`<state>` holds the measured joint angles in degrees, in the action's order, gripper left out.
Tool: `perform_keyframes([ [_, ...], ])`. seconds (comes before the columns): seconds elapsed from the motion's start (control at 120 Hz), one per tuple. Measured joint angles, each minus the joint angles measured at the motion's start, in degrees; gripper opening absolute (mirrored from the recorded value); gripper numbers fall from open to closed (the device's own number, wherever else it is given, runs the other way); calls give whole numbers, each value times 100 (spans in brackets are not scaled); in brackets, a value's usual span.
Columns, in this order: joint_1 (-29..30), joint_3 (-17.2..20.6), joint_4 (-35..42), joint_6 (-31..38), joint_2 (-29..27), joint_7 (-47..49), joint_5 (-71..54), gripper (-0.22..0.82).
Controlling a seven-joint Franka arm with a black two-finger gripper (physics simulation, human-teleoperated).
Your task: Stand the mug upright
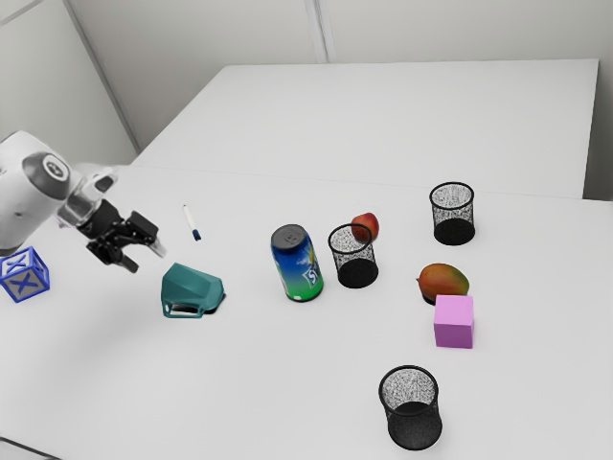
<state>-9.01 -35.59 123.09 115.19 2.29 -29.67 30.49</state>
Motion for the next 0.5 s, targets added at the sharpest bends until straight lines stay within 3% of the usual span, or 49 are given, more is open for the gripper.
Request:
perform_keyframes([
  [0.5,629,1,-392,-137,949,-1768,1377,60],
])
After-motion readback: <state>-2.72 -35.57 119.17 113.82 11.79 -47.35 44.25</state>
